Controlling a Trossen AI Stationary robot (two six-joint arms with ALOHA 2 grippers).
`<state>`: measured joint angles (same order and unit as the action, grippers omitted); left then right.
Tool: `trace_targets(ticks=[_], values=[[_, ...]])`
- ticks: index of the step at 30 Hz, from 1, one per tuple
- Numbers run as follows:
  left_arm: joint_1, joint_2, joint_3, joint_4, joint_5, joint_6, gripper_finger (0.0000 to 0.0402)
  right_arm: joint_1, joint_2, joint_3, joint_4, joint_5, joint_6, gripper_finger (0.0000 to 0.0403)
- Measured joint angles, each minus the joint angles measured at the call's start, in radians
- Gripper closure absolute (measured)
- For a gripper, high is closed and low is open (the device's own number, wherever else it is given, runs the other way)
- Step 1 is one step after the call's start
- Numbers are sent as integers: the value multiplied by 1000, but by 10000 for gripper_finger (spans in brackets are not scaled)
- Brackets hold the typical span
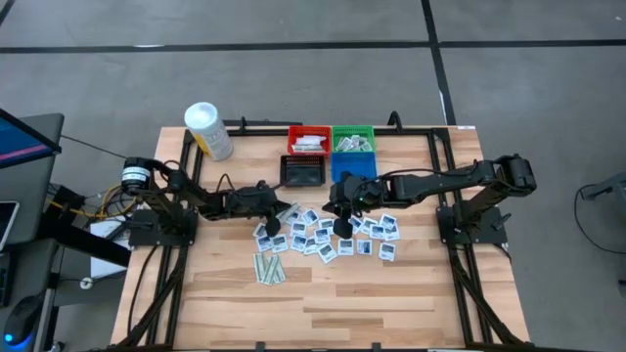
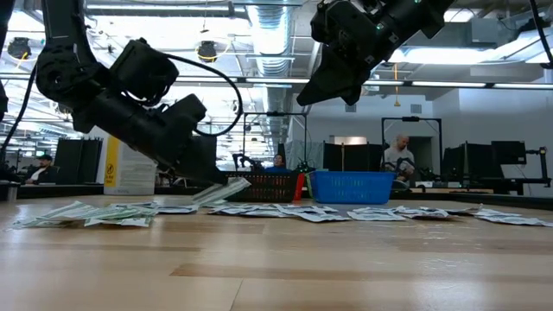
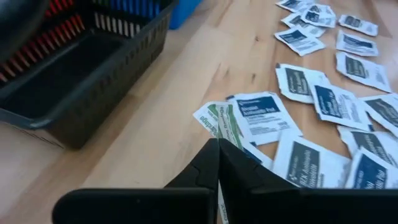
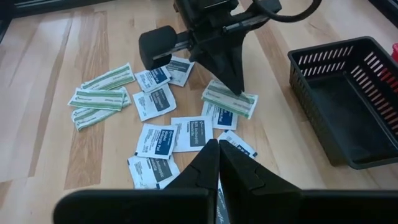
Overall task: Pick & Place First Aid Supplies
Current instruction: Put the bandage into the red basket
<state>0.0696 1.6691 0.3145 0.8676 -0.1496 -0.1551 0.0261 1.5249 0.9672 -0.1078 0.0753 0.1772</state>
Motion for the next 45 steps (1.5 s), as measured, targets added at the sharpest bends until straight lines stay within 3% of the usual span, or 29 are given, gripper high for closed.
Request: trace_targets(ticks=[7, 16, 23, 28, 35, 40, 45], values=[[14, -43, -1, 9, -25, 79, 395, 1, 0, 0, -5, 0, 0, 397], [67, -276, 1, 9, -41, 273, 396, 0, 0, 0, -31, 0, -4, 397], [185, -347, 108, -84, 5, 357, 396, -35, -5, 0, -50, -1, -69, 397], [314, -284, 249, -245, 110, 361, 395, -86, -14, -1, -87, -18, -142, 397], [475, -134, 435, -262, 264, 361, 394, -212, -34, -2, -150, -170, -268, 397], [514, 0, 567, -262, 333, 361, 395, -306, -37, -1, -203, -290, -349, 397], [528, 106, 653, -261, 335, 361, 393, -396, -37, -1, -277, -409, -462, 399]])
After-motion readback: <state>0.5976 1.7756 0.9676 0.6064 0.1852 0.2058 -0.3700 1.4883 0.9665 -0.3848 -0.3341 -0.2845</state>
